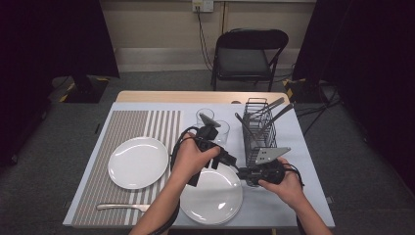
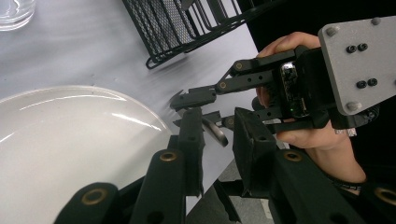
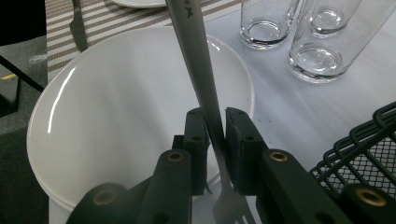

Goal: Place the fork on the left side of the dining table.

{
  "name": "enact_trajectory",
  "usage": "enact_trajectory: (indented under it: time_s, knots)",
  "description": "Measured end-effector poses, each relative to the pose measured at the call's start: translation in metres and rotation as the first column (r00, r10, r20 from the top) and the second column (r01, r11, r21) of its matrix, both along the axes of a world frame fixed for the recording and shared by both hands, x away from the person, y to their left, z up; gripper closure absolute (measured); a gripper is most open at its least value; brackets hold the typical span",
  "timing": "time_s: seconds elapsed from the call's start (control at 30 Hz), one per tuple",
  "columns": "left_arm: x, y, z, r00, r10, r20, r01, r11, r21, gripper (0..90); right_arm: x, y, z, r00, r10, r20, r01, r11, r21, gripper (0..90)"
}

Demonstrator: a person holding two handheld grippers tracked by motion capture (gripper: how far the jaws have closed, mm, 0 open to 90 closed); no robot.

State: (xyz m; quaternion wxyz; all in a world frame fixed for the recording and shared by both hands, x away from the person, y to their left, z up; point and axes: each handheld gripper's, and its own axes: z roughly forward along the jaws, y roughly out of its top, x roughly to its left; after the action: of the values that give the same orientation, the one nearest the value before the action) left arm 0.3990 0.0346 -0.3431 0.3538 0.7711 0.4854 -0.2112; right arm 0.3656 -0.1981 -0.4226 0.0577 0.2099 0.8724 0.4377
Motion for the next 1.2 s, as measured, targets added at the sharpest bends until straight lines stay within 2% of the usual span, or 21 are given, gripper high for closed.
enact_trajectory:
  time_s: [0.1,0.2,0.37,0.83,0.93,1.1,1.2]
  knots:
    - [0.0,-0.001,0.0,0.9998,0.01,-0.015,-0.01,1.0,-0.001,74.6,0.0,0.0,0.0,1.0,0.0,-0.002,0.0,1.0,0.0,79.0]
    - [0.001,0.0,-0.002,1.0,0.0,-0.009,0.0,1.0,0.007,75.3,0.0,0.0,0.001,1.0,-0.002,-0.001,0.002,1.0,0.003,78.4]
    - [0.002,0.0,-0.004,0.9996,0.022,-0.017,-0.022,0.9998,0.003,77.6,0.0,0.0,0.001,1.0,0.002,0.001,-0.002,1.0,0.0,77.5]
    - [0.004,0.006,-0.009,0.9984,0.05,-0.027,-0.048,0.9966,0.068,86.1,0.0,0.0,0.001,0.9999,-0.009,0.012,0.009,1.0,-0.008,71.6]
    - [0.005,0.01,-0.011,0.9968,0.059,-0.054,-0.057,0.9973,0.046,87.2,0.0,-0.001,0.0,0.9999,-0.014,0.008,0.014,1.0,-0.009,70.7]
    - [0.006,0.016,-0.009,0.9971,0.062,-0.045,-0.061,0.9977,0.032,87.2,0.0,-0.001,0.0,0.9999,-0.012,0.002,0.012,1.0,-0.011,68.7]
    - [0.006,0.02,-0.006,0.9967,0.07,-0.041,-0.07,0.9975,0.004,87.3,0.0,0.0,0.001,1.0,-0.008,0.001,0.008,1.0,-0.01,68.3]
